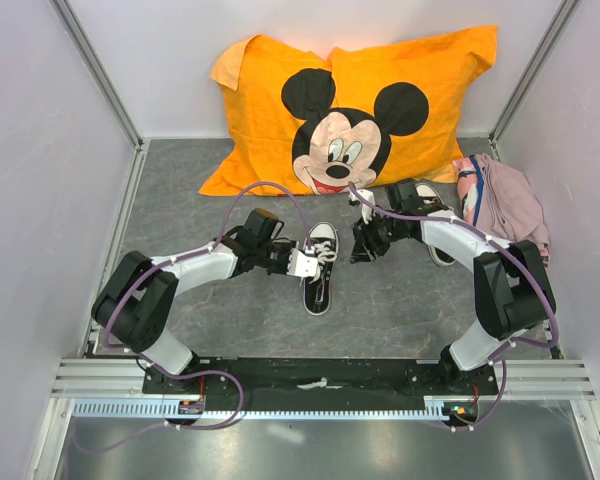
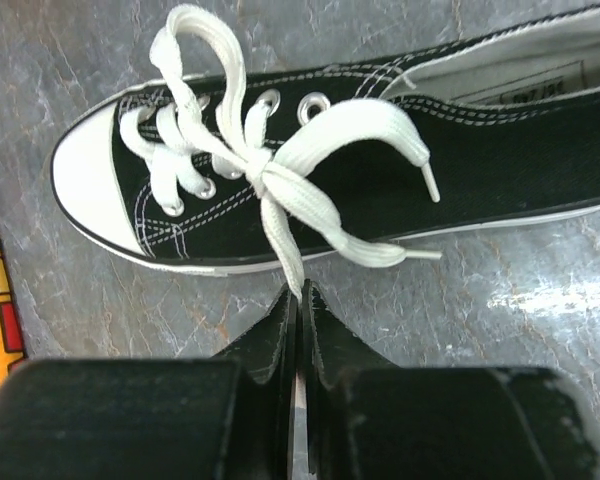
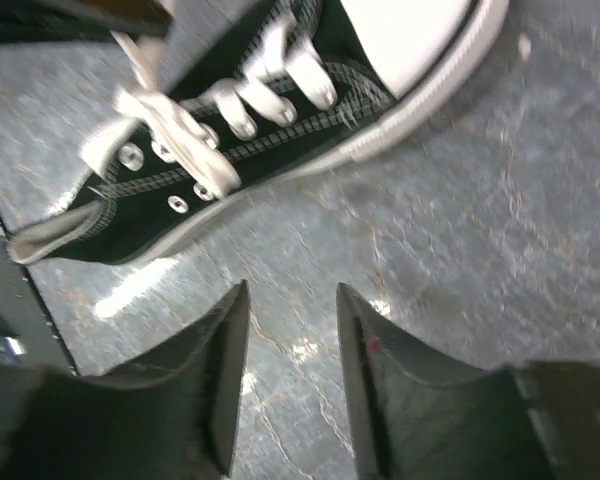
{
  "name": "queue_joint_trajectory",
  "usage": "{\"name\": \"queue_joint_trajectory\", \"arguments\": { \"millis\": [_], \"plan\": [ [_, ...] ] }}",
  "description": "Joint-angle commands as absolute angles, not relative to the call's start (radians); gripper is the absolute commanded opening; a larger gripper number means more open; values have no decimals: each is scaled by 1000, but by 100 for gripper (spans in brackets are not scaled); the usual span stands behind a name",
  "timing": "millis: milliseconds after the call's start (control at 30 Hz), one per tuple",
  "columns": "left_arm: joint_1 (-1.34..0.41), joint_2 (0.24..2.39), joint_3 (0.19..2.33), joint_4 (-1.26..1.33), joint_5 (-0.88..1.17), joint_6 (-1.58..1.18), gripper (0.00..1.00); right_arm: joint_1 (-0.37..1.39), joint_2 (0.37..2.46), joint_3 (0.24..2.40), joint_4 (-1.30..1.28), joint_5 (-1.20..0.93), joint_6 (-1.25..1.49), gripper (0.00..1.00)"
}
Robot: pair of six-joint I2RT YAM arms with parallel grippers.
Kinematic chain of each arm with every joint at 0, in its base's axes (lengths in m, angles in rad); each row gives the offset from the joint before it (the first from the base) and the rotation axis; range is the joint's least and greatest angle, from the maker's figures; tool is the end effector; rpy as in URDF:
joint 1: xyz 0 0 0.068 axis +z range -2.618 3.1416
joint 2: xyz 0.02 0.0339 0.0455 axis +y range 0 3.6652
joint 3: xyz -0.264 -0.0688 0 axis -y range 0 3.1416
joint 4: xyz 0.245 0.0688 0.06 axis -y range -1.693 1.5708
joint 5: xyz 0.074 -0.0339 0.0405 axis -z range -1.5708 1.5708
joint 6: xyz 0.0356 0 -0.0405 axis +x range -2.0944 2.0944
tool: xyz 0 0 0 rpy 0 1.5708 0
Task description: Tie the shoes
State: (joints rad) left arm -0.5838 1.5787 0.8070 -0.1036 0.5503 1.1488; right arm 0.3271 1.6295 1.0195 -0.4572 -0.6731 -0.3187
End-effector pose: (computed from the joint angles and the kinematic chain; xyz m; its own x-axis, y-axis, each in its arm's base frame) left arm 0.2454 -0.1844 0.1695 0.4213 0.6536 -0.6287 0.8913 -0.1704 0.4201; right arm 0.2957 0.1238 0.1967 -0.6197 -0.4690 -0.6294 -0.7690 0.5232 0.3673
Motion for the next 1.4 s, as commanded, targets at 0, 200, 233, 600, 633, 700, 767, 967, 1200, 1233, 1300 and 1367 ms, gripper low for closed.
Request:
{"name": "queue_joint_trajectory", "arguments": {
  "millis": [0,200,233,600,633,700,767,967,1200,1233,1300,1367],
  "plan": [
    [-600,1532,833,-91,561,1137,7,347,1606,1104,-428,-776,-322,53],
    [-612,1543,834,-37,565,1141,6,397,1641,1158,-431,-799,-406,68],
    [-612,1555,845,-28,563,1135,6,405,1657,1172,-430,-799,-414,68],
    [-618,1585,871,-14,558,1123,4,462,1756,1230,-451,-807,-471,59],
    [-618,1585,870,-14,558,1123,4,466,1761,1226,-453,-805,-472,58],
    [-618,1586,868,-14,558,1123,3,471,1763,1212,-456,-804,-477,55],
    [-618,1586,868,-14,557,1124,3,472,1763,1204,-457,-795,-482,44],
    [-617,1575,854,-14,545,1131,2,465,1729,1193,-479,-758,-486,0],
    [-612,1548,810,-20,528,1137,2,411,1666,1155,-502,-707,-483,0],
    [-612,1542,807,-20,525,1137,1,405,1661,1149,-503,-701,-488,0],
    [-607,1539,795,-20,523,1134,1,402,1651,1134,-512,-686,-495,0],
    [-603,1536,789,-20,519,1135,2,403,1649,1124,-517,-680,-502,0]
  ]
}}
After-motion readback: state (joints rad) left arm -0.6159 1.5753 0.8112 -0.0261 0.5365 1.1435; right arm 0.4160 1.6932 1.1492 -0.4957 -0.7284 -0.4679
